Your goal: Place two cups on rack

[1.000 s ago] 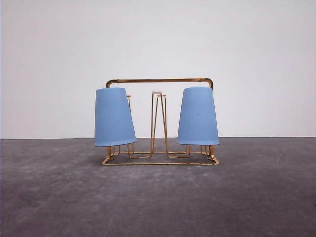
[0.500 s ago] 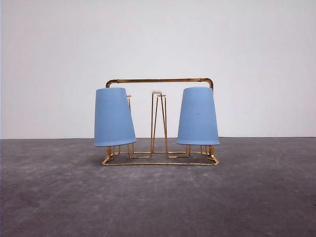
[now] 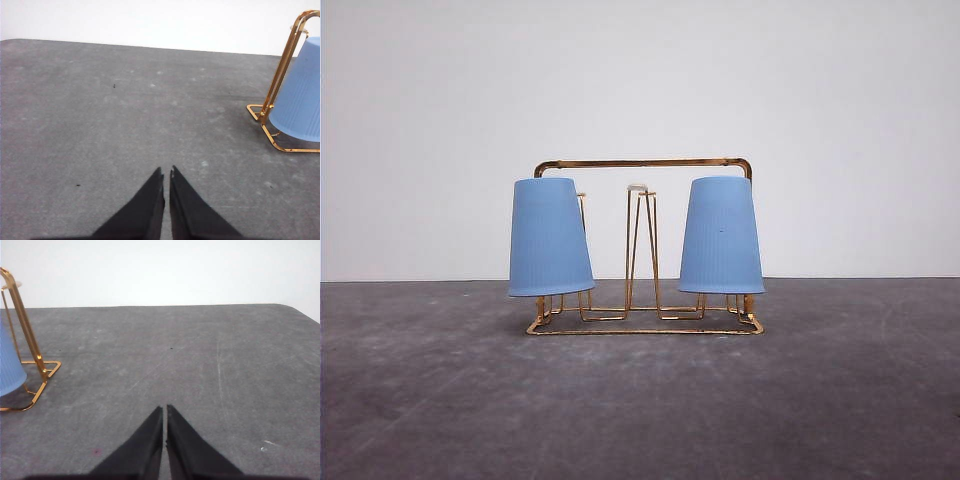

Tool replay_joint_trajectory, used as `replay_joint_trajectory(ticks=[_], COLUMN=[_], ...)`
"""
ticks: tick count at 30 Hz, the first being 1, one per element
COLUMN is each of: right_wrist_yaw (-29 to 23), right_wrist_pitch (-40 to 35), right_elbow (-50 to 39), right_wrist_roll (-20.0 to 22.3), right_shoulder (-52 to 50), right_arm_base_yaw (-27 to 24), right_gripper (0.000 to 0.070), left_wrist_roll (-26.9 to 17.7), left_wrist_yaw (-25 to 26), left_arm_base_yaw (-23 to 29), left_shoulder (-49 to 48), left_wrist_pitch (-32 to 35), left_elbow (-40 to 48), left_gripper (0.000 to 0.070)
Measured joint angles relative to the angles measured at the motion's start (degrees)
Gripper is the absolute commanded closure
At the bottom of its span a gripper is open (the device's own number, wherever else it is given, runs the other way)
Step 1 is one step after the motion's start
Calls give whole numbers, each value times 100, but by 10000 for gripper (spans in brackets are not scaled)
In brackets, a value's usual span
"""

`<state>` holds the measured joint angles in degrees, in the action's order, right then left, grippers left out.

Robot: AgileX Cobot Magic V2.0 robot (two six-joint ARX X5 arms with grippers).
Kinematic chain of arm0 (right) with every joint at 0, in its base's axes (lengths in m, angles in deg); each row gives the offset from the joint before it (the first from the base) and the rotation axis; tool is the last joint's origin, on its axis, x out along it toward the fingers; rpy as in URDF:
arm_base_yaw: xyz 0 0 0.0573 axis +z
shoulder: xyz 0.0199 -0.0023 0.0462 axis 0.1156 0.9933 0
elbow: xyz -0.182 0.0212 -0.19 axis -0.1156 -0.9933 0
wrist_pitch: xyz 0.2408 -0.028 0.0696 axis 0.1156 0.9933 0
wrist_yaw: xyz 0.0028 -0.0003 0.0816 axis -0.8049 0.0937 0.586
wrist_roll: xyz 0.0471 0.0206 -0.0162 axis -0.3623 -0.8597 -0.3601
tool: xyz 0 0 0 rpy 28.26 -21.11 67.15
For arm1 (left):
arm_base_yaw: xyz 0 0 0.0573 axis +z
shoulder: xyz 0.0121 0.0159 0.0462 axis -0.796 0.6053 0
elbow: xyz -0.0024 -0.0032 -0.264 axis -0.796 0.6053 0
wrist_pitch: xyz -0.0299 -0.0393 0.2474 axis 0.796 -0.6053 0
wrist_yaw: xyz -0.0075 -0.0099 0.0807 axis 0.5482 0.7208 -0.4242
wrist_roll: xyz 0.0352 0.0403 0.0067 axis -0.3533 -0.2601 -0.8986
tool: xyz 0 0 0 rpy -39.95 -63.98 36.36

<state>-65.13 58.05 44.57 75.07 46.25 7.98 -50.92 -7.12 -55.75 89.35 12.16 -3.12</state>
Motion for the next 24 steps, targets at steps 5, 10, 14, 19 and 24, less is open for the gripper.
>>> replay_joint_trajectory(ticks=[5, 10, 14, 19, 24], right_wrist_yaw=[0, 0, 0, 1, 0], right_wrist_pitch=[0, 0, 0, 0, 0], right_elbow=[0, 0, 0, 0, 0], right_wrist_roll=[0, 0, 0, 0, 0], right_shoulder=[0, 0, 0, 0, 0], right_arm_base_yaw=[0, 0, 0, 0, 0], right_gripper=[690, 690, 690, 690, 690], left_wrist_roll=[0, 0, 0, 0, 0], left_wrist_yaw=[0, 0, 0, 0, 0], left_arm_base_yaw=[0, 0, 0, 0, 0], left_shoulder=[0, 0, 0, 0, 0], left_wrist_pitch=[0, 0, 0, 0, 0], left_elbow=[0, 0, 0, 0, 0], left_gripper=[700, 700, 700, 700, 700])
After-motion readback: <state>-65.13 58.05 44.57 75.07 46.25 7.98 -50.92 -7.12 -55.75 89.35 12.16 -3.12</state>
